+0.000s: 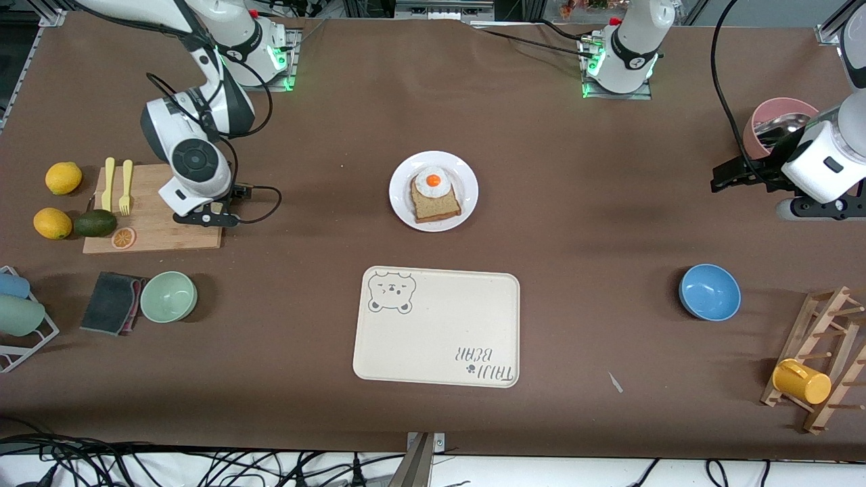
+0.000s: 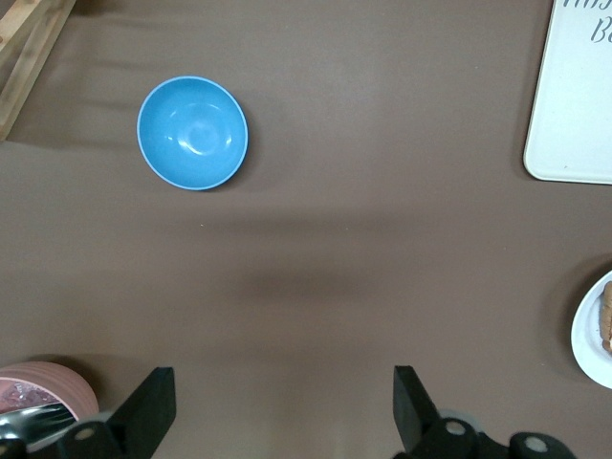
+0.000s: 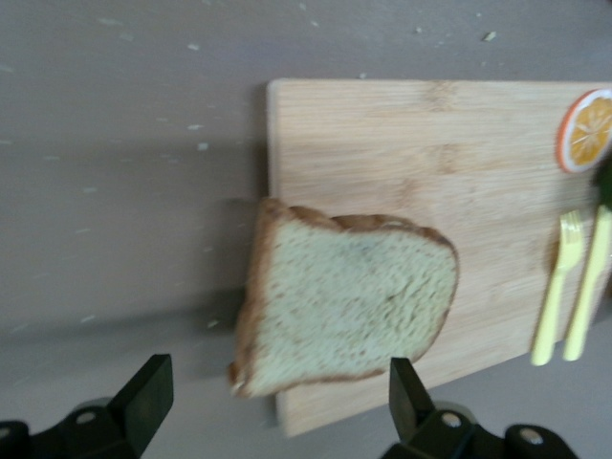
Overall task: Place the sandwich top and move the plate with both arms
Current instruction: 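Reach the right gripper down to the bread slice on the cutting board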
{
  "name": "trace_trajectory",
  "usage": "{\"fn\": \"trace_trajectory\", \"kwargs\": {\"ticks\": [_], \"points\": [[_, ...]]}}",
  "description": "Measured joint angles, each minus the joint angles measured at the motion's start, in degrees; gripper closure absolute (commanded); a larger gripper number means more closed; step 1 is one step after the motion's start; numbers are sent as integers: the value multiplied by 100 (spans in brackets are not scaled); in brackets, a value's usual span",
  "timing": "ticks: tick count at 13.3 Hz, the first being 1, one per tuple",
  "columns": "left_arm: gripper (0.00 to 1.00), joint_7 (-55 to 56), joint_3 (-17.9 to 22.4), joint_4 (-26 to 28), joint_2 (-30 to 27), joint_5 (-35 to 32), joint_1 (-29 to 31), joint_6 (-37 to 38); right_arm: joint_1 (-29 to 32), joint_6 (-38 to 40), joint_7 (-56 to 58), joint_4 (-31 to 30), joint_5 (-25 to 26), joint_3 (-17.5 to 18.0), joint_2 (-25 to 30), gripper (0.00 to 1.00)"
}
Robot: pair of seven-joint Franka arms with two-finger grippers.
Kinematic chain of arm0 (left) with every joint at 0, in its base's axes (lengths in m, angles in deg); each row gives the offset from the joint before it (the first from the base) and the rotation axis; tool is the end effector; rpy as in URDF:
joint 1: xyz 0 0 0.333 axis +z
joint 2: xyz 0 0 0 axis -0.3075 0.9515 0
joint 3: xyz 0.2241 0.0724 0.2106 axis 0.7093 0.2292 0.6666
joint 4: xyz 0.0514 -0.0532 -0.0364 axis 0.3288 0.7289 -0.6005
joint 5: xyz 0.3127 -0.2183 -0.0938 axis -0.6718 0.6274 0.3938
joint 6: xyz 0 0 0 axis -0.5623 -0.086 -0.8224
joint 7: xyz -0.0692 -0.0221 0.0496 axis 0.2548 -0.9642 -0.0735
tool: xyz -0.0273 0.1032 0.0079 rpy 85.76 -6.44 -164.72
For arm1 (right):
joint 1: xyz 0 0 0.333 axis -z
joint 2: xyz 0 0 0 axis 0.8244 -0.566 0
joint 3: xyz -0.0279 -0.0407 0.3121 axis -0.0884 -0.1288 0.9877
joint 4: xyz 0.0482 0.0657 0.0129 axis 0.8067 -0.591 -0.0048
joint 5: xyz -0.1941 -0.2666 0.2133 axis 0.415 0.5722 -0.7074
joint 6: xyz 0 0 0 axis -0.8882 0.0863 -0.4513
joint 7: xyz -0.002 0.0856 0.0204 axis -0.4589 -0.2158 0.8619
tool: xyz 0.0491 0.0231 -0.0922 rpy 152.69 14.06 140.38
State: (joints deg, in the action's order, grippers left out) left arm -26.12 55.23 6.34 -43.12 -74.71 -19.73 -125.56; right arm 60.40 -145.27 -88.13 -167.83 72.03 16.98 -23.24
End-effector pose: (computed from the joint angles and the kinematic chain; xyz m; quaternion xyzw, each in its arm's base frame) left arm 0.5732 -0.0052 0.5544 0.9973 0.0146 -0.0717 0.0065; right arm 0.4806 0.0683 0.2197 0.9685 0.0093 -0.1118 0.2222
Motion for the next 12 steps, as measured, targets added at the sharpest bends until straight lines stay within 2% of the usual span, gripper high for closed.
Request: {"fn": "trace_trajectory", "kwargs": {"ticks": [2,5,7,10,12], "points": [[0,0,0,0,-1,0,0,45,1,-40,-332,13,368,-1,-314,1],[0,0,0,0,-3,0,0,165,1,-58,-586,92,448,0,-562,3],[0,1,0,0,-6,0,0,228,0,-58,-723,101,453,44,-570,11],[0,1,0,-6,-22,0,0,334,-4,-49,-804,100,553,104,-590,29],[0,1,0,-14,-37,0,0,388,-2,-37,-814,100,584,99,-630,35]]}}
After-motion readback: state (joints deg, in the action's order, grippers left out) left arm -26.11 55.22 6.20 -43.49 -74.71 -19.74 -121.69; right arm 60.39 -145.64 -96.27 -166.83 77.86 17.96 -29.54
